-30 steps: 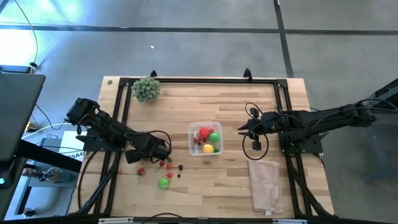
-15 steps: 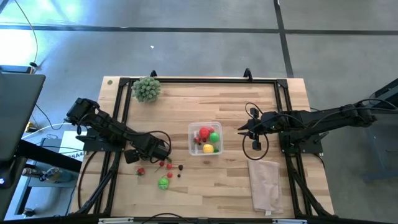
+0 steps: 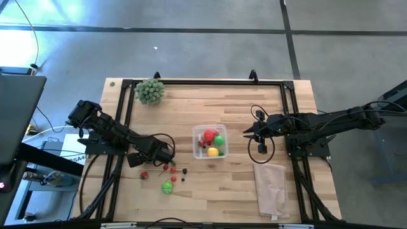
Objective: Pick and placing Produce into tupperware
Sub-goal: Put the watermelon into the transparent bin
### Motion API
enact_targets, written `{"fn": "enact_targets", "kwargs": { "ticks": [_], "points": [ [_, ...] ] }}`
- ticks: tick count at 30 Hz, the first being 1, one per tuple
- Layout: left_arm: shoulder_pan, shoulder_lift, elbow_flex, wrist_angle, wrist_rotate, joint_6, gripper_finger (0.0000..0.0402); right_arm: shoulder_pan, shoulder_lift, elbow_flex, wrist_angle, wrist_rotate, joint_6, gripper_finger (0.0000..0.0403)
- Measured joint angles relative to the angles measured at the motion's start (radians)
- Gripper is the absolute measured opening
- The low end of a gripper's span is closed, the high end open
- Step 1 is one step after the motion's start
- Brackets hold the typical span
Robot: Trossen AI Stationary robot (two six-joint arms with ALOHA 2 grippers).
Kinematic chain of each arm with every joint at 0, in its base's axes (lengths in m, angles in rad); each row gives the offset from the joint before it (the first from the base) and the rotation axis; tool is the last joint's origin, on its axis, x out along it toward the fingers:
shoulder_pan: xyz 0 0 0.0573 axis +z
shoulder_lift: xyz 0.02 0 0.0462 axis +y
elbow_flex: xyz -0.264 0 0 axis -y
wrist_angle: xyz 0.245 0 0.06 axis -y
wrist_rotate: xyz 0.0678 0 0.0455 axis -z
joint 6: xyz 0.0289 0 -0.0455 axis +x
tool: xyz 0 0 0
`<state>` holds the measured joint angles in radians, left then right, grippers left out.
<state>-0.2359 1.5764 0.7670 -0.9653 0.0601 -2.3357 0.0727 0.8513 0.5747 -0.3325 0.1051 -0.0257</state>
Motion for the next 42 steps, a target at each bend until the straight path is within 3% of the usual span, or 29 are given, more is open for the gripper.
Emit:
{"fn": "enact_targets", "kwargs": {
  "ticks": [4,10,20,25,35,42],
  "points": [
    [0.0,0.0,-0.001,-0.003,-0.001,0.023,0.0305,0.0,0.0,0.0,0.0,0.0,0.0,0.0067],
    [0.0,0.0,0.0,-0.006,0.0,-0.007,0.0277,0.0,0.0,0.0,0.0,0.0,0.0,0.0067],
    [0.0,0.0,0.0,-0.015,-0.006,0.024,0.03,0.0,0.0,0.0,0.0,0.0,0.0,0.0067],
    [0.0,0.0,-0.001,-0.022,-0.007,-0.004,0.0277,0.0,0.0,0.0,0.0,0.0,0.0,0.0067],
    [0.0,0.001,-0.002,-0.038,-0.008,0.017,0.0294,0.0,0.0,0.0,0.0,0.0,0.0,0.0067],
    [0.0,0.001,-0.002,-0.04,-0.007,-0.002,0.0277,0.0,0.0,0.0,0.0,0.0,0.0,0.0067]
  ]
}}
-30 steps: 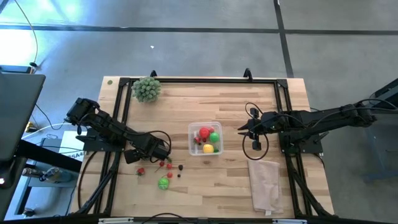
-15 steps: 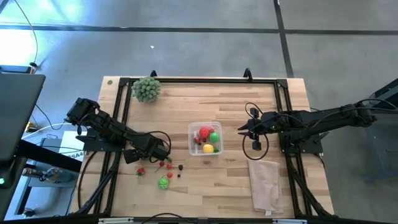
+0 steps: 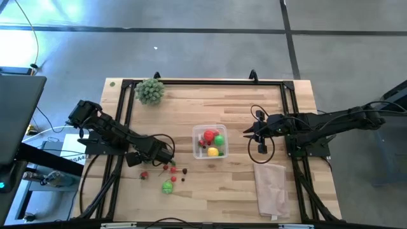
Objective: Pick and placing Produce into tupperware
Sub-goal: Put the watermelon into the transparent bin
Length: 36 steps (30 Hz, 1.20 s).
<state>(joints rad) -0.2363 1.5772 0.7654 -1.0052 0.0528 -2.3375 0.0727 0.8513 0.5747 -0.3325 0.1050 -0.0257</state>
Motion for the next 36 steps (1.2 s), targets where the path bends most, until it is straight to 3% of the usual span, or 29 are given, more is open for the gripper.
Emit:
{"fn": "enact_targets", "kwargs": {
  "ticks": [17,21,25,30,36],
  "points": [
    [0.0,-0.026,0.024,-0.037,-0.043,0.004,0.0279,0.0,0.0,0.0,0.0,0.0,0.0,0.0067],
    [0.0,-0.06,0.08,-0.109,-0.119,0.032,0.0294,0.0,0.0,0.0,0.0,0.0,0.0,0.0067],
    [0.0,-0.084,0.158,-0.171,-0.228,0.038,0.0286,0.0,0.0,0.0,0.0,0.0,0.0,0.0067],
    [0.0,-0.099,0.282,-0.243,-0.42,0.099,0.0278,0.0,0.0,0.0,0.0,0.0,0.0,0.0067],
    [0.001,-0.099,0.455,-0.293,-0.626,0.259,0.0299,0.0,0.0,0.0,0.0,0.0,0.0,0.0067]
  ]
}}
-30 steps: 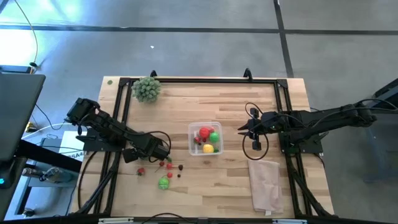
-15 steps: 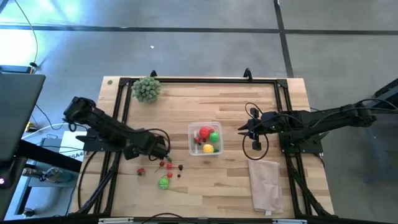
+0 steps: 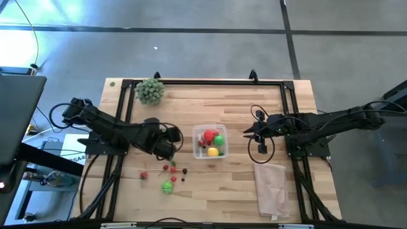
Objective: Pick and placing Produce into tupperware
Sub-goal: Put the watermelon into the transparent bin
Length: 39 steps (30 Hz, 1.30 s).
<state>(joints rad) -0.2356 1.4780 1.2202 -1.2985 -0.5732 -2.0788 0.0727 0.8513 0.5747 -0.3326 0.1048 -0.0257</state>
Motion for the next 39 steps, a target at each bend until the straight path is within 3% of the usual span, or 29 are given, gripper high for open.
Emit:
{"fn": "enact_targets", "kwargs": {
  "ticks": [8,13,17,21,28,39],
  "points": [
    [0.033,0.012,0.096,0.145,-0.116,0.237,0.0277,0.0,0.0,0.0,0.0,0.0,0.0,0.0067],
    [0.108,0.069,0.095,0.378,-0.095,0.478,0.029,0.0,0.0,0.0,-0.001,0.0,0.0,0.0067],
    [0.166,0.133,0.095,0.56,0.0,0.622,0.0284,0.0,0.0,0.0,-0.001,0.0,0.0,0.0067],
    [0.194,0.208,0.096,0.678,0.073,0.67,0.0276,0.0,0.0,0.0,-0.001,0.0,0.0,0.0067],
    [0.209,0.323,0.097,0.797,0.104,0.703,0.0278,0.0,0.0,0.0,-0.006,0.0,0.0,0.0067],
    [0.21,0.372,0.095,0.794,0.118,0.767,0.028,0.0,0.007,0.0,-0.005,0.0,0.0,0.0067]
  ]
}}
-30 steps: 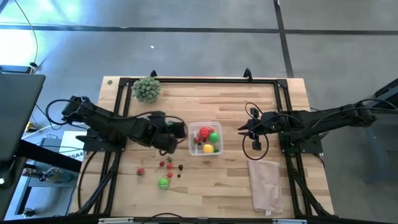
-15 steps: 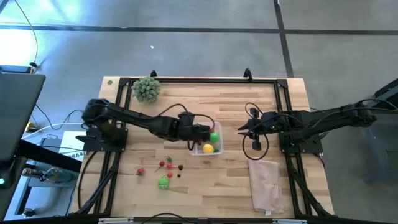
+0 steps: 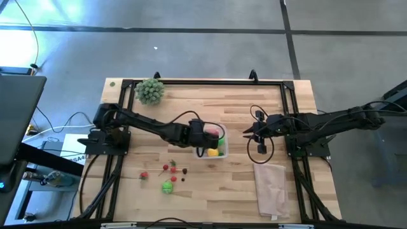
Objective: Pick and placing Produce into tupperware
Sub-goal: Put the watermelon into the transparent bin
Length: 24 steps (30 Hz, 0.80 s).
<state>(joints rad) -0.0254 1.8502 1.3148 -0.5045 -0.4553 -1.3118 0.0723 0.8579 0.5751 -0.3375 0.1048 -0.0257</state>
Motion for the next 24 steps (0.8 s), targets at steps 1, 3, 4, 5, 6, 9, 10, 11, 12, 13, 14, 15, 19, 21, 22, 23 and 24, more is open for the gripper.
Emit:
{"fn": "enact_targets", "kwargs": {
  "ticks": [1,3,4,5,6,9,10,11,12,13,14,15,19,21,22,23,24],
  "points": [
    [0.0,0.002,0.0,0.003,0.002,0.021,0.0282,0.0,0.0,0.0,-0.002,0.0,0.0,0.0067],
    [0.0,0.005,0.001,0.012,-0.003,0.067,0.0284,0.0,0.002,0.0,0.006,0.0,0.0,0.0067],
    [0.0,0.01,0.002,0.019,-0.005,0.086,0.0284,0.0,0.002,0.0,0.001,0.0,0.0,0.0067],
    [0.0,0.014,0.001,0.016,-0.005,0.109,0.0283,0.0,0.002,0.0,0.003,0.0,0.0,0.0067],
    [0.0,0.015,0.0,0.01,-0.005,0.133,0.0282,0.0,0.002,0.0,0.006,0.0,0.0,0.0067],
    [0.0,0.03,0.003,0.045,-0.008,0.217,0.0278,0.0,0.003,0.0,0.003,0.0,0.0,0.0067],
    [0.0,0.033,0.001,0.039,-0.009,0.253,0.0278,0.0,0.003,0.0,0.006,0.0,0.0,0.0067],
    [0.0,0.034,-0.002,0.031,-0.013,0.289,0.0279,0.0,0.003,0.0,0.005,0.0,0.0,0.0067],
    [0.0,0.035,-0.001,0.04,-0.016,0.325,0.0281,0.0,0.003,0.0,0.004,0.0,0.0,0.0067],
    [0.0,0.039,0.002,0.052,-0.02,0.361,0.0284,0.0,0.003,0.0,0.005,0.0,0.0,0.0067],
    [0.0,0.042,0.003,0.058,-0.021,0.393,0.0287,0.0,0.003,0.0,0.005,0.0,0.0,0.0067],
    [0.0,0.045,0.001,0.047,-0.021,0.419,0.0289,0.0,0.003,0.0,0.005,0.0,0.0,0.0067],
    [-0.001,0.05,0.001,0.058,-0.021,0.508,0.029,0.0,0.003,0.0,0.005,0.0,0.0,0.0067],
    [-0.001,0.054,0.0,0.052,-0.014,0.557,0.0286,0.0,0.003,0.0,0.005,0.0,0.0,0.0067],
    [-0.001,0.055,0.0,0.051,0.0,0.59,0.0283,0.0,0.003,0.0,0.005,0.0,0.0,0.0067],
    [-0.001,0.055,0.0,0.052,0.017,0.625,0.0282,0.0,0.003,0.0,0.004,0.0,0.0,0.0067],
    [-0.001,0.058,0.0,0.055,0.034,0.658,0.0282,0.0,0.003,0.0,0.004,0.0,0.0,0.0067]
  ]
}}
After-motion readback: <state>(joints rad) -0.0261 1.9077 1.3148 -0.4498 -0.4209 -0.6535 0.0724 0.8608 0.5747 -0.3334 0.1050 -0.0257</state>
